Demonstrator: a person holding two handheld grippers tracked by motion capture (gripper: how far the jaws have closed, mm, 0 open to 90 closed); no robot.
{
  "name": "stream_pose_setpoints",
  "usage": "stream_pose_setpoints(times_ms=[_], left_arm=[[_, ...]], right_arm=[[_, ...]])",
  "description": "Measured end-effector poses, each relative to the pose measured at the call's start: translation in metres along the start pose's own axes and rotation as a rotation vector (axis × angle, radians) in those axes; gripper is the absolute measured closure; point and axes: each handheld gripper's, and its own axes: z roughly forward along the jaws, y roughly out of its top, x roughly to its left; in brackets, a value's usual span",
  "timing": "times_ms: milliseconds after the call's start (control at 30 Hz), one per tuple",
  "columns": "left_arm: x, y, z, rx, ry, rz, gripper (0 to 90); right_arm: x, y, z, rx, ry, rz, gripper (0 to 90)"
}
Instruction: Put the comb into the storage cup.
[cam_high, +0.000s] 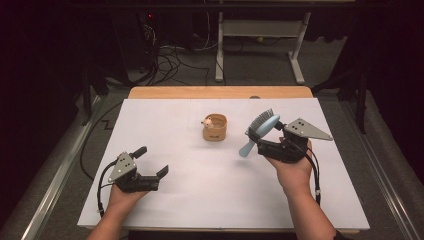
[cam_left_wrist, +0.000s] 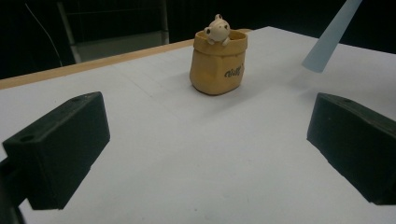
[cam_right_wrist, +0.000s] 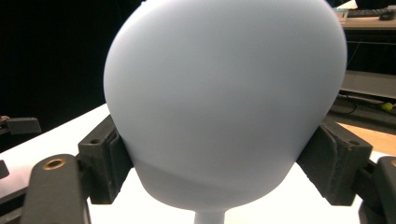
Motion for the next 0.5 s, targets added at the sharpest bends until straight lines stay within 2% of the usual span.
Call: stream_pose_setpoints(times_ms=[367, 500], left_arm=[[-0.001, -0.001, 0.001, 0.006, -0.016, 0.005, 0.0], [-0.001, 0.000, 0.000, -0.003, -0.008, 0.004, 0.0]], right_arm=[[0.005, 0.012, 0.009, -0.027, 0.003, 0.002, 21.0], [0.005, 0.016, 0.011, -0.031, 0.000, -0.004, 21.0]])
